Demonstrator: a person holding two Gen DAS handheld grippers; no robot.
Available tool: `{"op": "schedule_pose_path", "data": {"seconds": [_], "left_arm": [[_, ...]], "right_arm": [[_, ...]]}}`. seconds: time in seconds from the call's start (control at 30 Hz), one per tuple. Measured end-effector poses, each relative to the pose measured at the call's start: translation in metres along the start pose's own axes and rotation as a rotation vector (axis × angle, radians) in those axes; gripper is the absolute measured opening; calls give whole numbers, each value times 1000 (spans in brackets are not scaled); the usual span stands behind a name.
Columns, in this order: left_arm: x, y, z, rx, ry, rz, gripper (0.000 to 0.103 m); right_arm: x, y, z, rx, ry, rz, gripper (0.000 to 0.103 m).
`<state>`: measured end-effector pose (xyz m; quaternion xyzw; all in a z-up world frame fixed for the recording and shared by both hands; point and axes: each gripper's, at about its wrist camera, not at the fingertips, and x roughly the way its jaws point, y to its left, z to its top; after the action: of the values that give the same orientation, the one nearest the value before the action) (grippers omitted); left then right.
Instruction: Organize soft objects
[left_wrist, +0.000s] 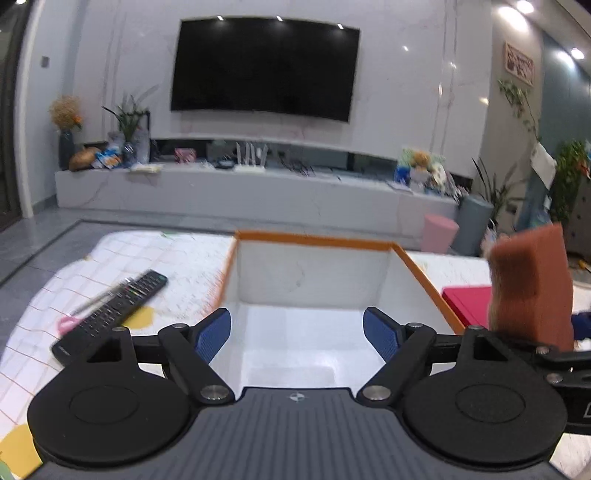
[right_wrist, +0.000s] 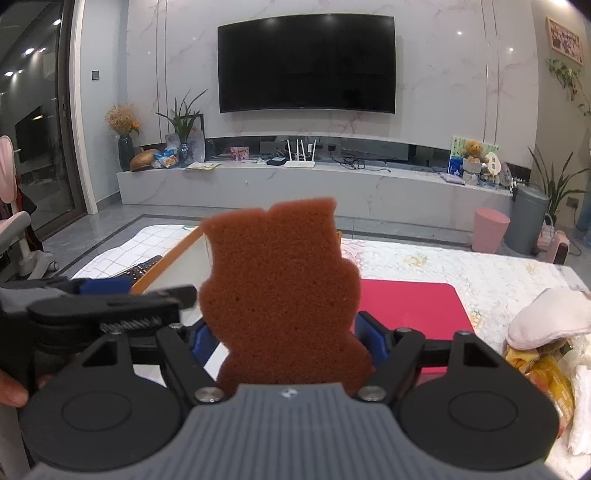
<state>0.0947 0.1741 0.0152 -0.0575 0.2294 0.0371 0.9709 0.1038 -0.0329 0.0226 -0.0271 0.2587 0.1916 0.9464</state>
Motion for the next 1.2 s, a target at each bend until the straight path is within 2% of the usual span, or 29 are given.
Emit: {"op": "schedule_pose_path", "data": {"seconds": [0.13, 0.27, 0.4, 0.57, 0.87, 1.07, 1.2], "left_arm": [[-12, 9, 6, -48, -72, 12, 97], [-10, 28, 12, -172, -73, 2, 97], [-7, 47, 15, -280, -68, 66, 97], [-4, 62, 14, -339, -43, 84, 97], [9, 54, 6, -268, 32, 70, 97], [13, 51, 4, -263, 55, 68, 97], [13, 47, 3, -239, 65, 62, 97]], "right_arm": [[8, 4, 6, -23, 24, 17, 75], [23, 11, 15, -79, 55, 49, 76], [43, 23, 20, -134, 102, 70, 76], [79, 34, 21, -180, 232, 68, 76], [127, 37, 18, -169, 389, 70, 76], [143, 51, 15, -276, 425, 37, 76], [147, 51, 11, -298, 439, 21, 78]]}}
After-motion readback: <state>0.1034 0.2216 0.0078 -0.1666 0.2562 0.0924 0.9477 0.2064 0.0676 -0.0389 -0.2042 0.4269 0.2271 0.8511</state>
